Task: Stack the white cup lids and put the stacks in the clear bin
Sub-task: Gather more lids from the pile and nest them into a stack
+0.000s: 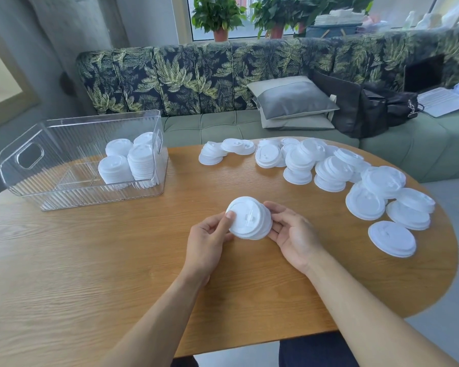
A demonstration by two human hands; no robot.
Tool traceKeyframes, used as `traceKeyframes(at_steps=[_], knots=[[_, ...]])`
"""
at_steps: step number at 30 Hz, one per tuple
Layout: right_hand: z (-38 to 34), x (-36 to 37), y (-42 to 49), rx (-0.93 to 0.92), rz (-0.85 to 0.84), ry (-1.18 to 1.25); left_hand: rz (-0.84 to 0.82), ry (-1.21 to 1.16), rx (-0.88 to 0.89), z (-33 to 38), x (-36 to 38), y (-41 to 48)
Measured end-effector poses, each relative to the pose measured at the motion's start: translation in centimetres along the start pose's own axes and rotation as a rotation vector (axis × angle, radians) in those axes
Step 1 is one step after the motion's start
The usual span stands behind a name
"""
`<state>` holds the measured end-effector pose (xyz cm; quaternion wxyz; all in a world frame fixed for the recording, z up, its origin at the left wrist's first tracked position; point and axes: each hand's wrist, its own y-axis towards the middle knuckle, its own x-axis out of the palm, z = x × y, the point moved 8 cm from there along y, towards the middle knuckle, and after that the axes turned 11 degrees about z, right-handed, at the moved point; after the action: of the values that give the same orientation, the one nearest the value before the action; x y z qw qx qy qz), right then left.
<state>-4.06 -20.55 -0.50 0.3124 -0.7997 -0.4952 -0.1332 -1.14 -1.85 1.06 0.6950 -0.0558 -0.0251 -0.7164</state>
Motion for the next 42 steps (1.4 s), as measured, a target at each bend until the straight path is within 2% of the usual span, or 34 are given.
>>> traceKeyframes(at_steps=[7,11,20,28,42], knots=[[0.1,0.5,-0.2,0.023,-0.064,0.001,-0.033,0.067,0.031,-0.2,0.4,0.0],[0.2,0.4,-0.1,0.021,-0.085,-0.009,0.000,0.102,0.032,-0.4,0.4,0.0],[0.3,1.3,-0.7,-0.112,-0.083,-0.221,0.094,0.112,0.020,-0.6,-0.2,0.1],[0.3,1.5,-1.1,-0.132,-0.092,-0.304,0.100,0.108,0.026,-0.6,-0.3,0.2],[0.2,1.7,-1.2,-0.105,-0.120,-0.302,0.123,0.065,0.043,-0.4,-0.6,0.0]])
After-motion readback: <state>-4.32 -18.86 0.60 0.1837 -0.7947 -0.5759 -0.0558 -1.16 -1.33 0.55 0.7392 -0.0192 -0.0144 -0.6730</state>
